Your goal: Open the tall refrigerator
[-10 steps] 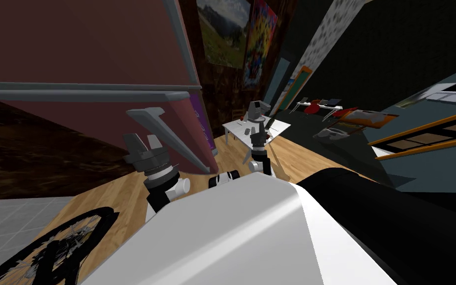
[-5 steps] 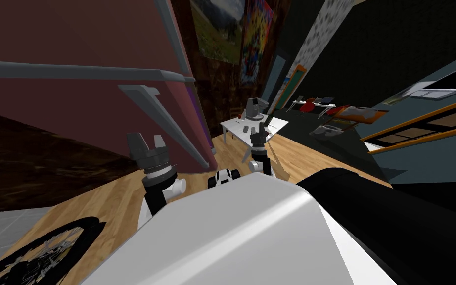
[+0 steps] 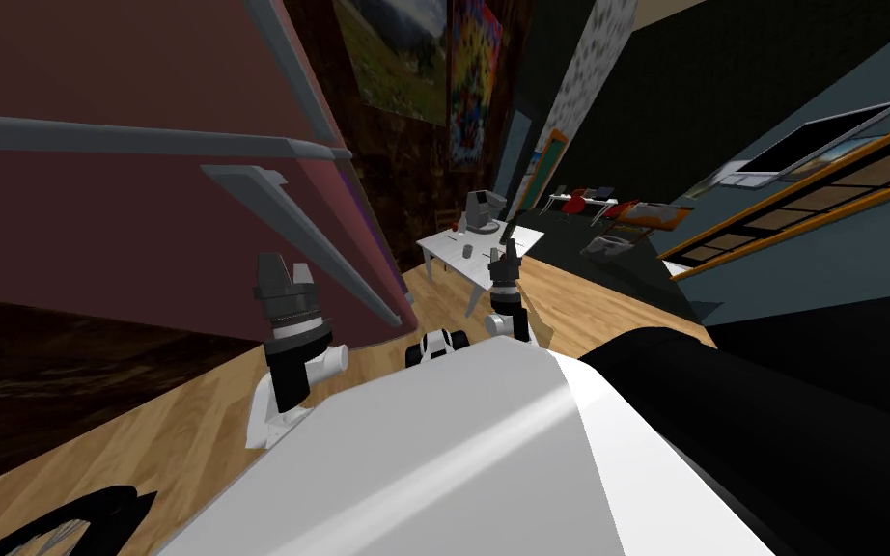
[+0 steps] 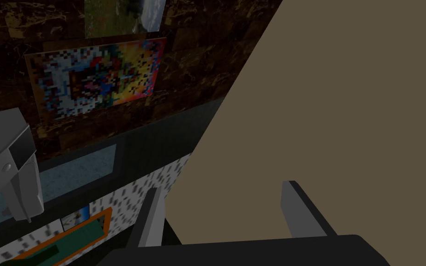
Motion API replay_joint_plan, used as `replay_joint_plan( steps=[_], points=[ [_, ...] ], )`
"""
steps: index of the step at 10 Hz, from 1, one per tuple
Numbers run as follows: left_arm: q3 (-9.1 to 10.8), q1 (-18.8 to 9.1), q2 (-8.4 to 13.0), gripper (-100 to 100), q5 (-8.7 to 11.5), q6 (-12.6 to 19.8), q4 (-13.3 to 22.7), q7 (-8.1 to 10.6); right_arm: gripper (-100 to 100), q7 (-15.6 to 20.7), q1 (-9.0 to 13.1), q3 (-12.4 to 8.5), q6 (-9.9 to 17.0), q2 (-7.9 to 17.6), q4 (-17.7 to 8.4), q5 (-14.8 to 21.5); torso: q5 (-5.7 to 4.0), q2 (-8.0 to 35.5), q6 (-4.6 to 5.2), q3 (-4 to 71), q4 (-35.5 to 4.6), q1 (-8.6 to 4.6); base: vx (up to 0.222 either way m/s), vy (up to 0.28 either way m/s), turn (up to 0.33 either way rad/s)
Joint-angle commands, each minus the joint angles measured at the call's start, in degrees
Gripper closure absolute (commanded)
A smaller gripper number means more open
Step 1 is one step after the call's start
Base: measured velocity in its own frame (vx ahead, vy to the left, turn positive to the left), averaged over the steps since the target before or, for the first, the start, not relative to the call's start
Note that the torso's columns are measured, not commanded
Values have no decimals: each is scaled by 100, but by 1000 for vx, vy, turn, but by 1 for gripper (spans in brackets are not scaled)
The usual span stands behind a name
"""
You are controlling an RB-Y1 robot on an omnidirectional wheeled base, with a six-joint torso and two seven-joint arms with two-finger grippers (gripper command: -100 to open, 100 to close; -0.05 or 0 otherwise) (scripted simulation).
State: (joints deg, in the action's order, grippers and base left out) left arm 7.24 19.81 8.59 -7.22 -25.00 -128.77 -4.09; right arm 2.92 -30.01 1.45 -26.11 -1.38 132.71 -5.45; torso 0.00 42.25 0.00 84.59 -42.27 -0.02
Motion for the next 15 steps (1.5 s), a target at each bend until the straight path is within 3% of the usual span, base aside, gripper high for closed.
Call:
replay_joint_plan(
  steps=[1,7,8,10,11,12,13,15],
  points=[
    [384,-144,95,-100,-85,247,144,85,0,0,-1,-1,0,0,0,0,1,7,-4,-4,-2,8,23,-38,-152],
    [1319,-672,286,-100,-362,1033,509,279,0,0,-1,-1,0,0,0,0,2,8,-2,-4,-2,9,31,-52,-180],
    [1359,-672,286,-100,-362,1038,509,279,0,0,0,-1,0,0,0,0,1,6,1,-4,-2,3,25,-35,-139],
    [1794,-953,392,-100,-503,1393,693,386,0,0,0,0,0,0,0,0,0,4,2,-3,-2,2,38,-48,-265],
    [1866,-953,392,-100,-503,1461,693,386,0,0,0,0,0,0,0,0,-2,-6,1,3,1,-6,53,-47,-105],
    [2095,-1096,451,-100,-572,1675,783,441,0,0,-1,-1,0,0,0,0,-1,-3,-4,2,1,1,48,-45,-193],
    [2115,-1096,451,-100,-572,1675,783,441,0,0,0,-1,0,0,0,0,1,0,2,0,0,4,32,-34,-113],
    [2505,-1380,590,-100,-700,2019,962,555,0,0,0,-1,0,0,0,0,0,11,1,-7,-4,1,41,-51,-244]
  ],
)
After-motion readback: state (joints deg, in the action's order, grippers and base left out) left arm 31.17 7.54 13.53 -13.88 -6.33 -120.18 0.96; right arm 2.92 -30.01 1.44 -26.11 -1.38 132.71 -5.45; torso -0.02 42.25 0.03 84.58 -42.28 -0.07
